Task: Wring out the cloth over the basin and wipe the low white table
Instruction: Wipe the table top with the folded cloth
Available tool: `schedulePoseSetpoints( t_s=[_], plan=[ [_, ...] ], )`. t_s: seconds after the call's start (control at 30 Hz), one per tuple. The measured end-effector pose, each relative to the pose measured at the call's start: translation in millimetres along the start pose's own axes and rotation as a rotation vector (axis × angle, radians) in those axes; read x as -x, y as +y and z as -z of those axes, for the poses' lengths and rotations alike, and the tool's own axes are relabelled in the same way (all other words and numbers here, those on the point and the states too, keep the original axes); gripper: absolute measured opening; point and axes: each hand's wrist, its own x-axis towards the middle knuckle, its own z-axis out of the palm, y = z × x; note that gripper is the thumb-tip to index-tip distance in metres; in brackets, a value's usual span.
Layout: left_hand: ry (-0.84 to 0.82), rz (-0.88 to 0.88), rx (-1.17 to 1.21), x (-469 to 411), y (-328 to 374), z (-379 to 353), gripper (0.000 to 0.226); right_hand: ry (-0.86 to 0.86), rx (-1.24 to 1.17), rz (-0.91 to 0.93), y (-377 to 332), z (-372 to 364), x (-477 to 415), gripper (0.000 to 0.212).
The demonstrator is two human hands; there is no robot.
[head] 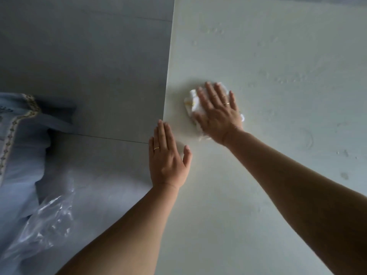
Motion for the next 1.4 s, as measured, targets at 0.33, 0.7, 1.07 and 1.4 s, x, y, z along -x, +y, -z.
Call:
schedulePoseSetpoints(
  t_s=[0.33, 0.7, 1.07, 1.4],
  plan=[
    [-0.013, 0.004, -0.037, 0, 1, 1, 0.078, -0.024, -0.120, -0.082, -87, -11, -19, 0.062],
    [0.011, -0.007, -0.012, -9, 4, 2, 0.078, 0.065, -0.178, -0.676, 23, 14, -71, 0.067],
    [0.076, -0.134, -0.040, -120, 48, 4, 0.075, 0.025, -0.079, -0.136, 49, 19, -101, 0.069],
    [0.079, 0.000, -0.114, -124, 49, 5, 0.085, -0.008, -0.164, -0.074, -34, 12, -129, 0.062]
  ],
)
